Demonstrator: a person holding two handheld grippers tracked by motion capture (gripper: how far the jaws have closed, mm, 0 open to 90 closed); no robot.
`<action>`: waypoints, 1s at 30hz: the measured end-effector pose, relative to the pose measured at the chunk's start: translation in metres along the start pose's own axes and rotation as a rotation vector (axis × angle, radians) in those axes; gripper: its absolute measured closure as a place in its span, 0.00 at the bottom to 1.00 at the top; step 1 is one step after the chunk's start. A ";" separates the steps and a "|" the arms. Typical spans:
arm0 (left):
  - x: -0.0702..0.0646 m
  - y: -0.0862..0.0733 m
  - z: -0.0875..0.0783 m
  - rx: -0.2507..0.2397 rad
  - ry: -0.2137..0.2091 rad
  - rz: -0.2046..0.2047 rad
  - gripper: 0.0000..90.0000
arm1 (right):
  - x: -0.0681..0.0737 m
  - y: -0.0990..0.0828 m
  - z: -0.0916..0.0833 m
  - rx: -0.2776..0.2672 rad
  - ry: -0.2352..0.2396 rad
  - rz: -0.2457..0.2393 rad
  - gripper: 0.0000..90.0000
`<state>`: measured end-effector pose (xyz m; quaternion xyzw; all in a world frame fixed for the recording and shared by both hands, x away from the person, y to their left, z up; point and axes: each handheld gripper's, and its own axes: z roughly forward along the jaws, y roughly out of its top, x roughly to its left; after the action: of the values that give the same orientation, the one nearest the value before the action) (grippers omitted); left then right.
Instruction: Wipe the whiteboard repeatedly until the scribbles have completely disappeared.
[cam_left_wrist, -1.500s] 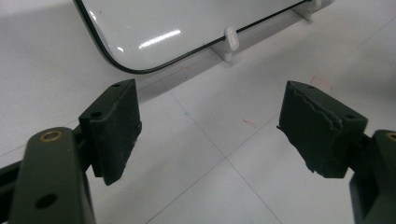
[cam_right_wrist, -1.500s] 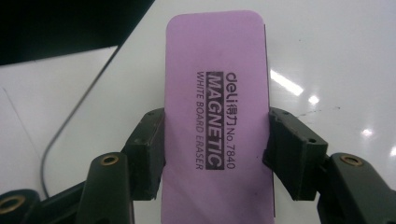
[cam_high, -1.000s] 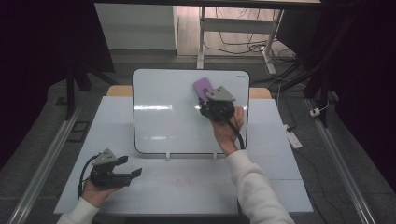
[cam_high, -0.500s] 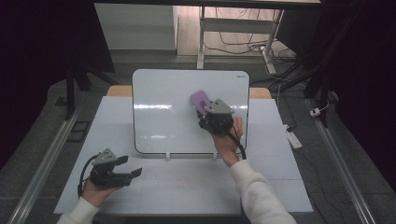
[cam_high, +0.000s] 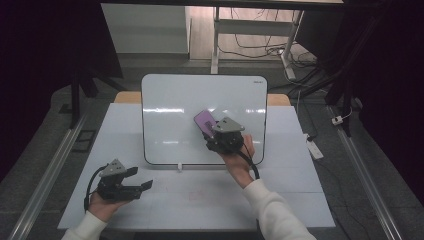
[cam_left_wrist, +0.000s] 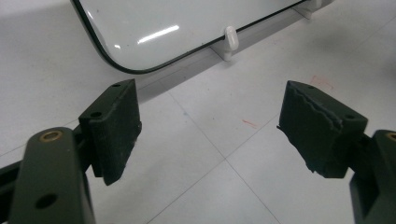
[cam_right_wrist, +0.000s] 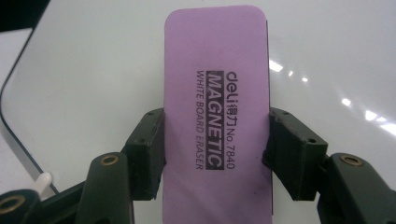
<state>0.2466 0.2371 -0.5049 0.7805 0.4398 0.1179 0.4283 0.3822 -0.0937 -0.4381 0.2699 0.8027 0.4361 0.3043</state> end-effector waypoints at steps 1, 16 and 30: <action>0.000 0.000 0.000 -0.001 0.000 -0.001 0.24 | -0.002 -0.001 -0.001 -0.005 0.005 0.014 0.45; -0.001 0.002 0.001 -0.011 0.003 -0.012 0.24 | -0.017 -0.024 -0.034 -0.066 0.105 0.121 0.45; -0.003 0.004 0.000 -0.035 0.010 -0.027 0.24 | -0.009 -0.046 -0.048 -0.104 0.186 0.190 0.45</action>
<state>0.2475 0.2339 -0.5015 0.7663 0.4503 0.1236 0.4414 0.3458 -0.1480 -0.4546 0.2872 0.7744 0.5272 0.1996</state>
